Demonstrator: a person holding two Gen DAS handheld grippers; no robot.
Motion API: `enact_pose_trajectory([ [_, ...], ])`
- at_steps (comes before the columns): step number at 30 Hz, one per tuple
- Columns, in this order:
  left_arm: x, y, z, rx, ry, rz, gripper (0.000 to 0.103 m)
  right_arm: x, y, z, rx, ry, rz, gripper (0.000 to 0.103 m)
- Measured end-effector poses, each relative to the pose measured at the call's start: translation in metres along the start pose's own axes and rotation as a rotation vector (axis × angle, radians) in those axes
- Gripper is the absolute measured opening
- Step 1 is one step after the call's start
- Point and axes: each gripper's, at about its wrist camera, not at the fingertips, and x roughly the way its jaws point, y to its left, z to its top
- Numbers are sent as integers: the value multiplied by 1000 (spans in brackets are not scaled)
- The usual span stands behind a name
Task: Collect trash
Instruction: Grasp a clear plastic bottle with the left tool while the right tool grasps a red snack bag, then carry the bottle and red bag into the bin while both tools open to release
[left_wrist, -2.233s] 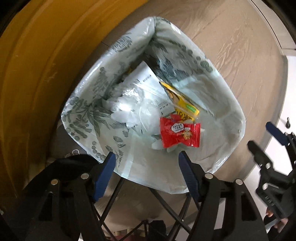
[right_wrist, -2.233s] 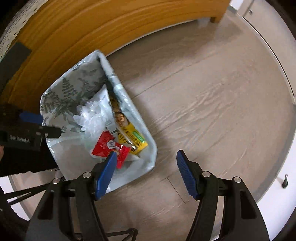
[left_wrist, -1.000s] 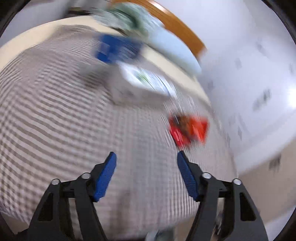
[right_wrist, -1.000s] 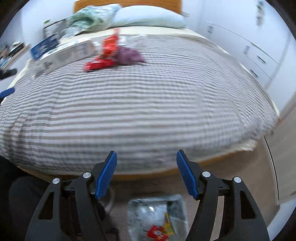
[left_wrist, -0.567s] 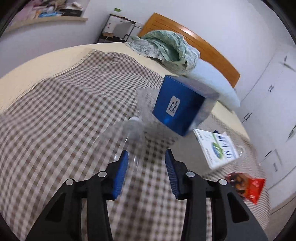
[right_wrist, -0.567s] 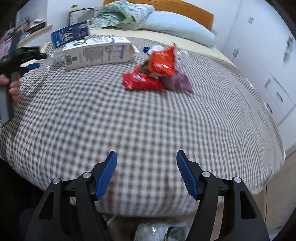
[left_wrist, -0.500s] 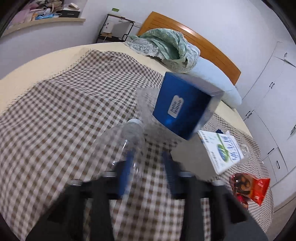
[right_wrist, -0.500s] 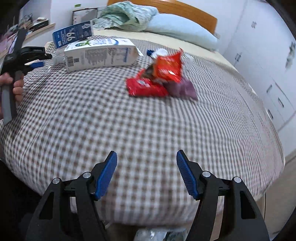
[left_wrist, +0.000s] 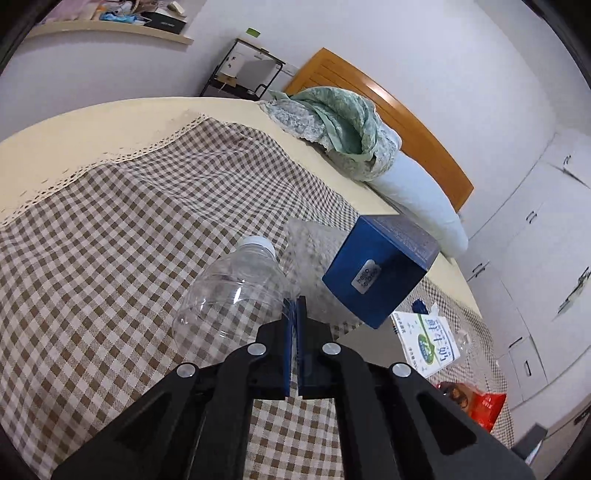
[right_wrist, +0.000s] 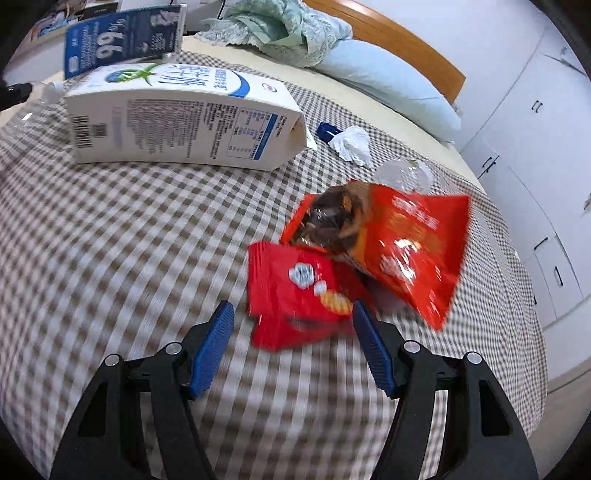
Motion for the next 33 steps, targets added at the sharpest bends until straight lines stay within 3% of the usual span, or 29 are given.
enact_pose_trajectory([
  [2,2,0,2,17,-2,14,0,8,-6,7,28,10,34,51],
  [3,2,-1,2,22,-2,15,0,12,-10,10,55,22,73,36],
  [4,3,-2,2,20,-3,11,0,17,-18,10,116,37,149,31],
  [6,4,-4,1,15,-1,-1,0,19,-21,9,159,44,170,25],
  [7,3,-5,-1,15,-3,0,0,17,-21,8,164,45,177,11],
  [9,4,-5,1,20,-5,3,0,10,-22,7,179,47,155,7],
  [15,-22,-15,-7,83,-1,61,0,-68,-44,-11,309,-68,216,5],
  [21,-92,-32,-47,110,46,12,0,-127,-85,-54,498,-124,388,5],
  [25,-134,-48,-90,108,135,-88,0,-110,-122,-122,746,-41,488,5],
  [28,-151,-62,-119,146,201,-121,0,-99,-144,-178,928,15,503,5],
  [31,-161,-84,-143,216,248,-131,0,-107,-151,-211,983,38,472,5],
  [33,-169,-106,-159,276,272,-164,0,-112,-146,-216,936,60,409,5],
])
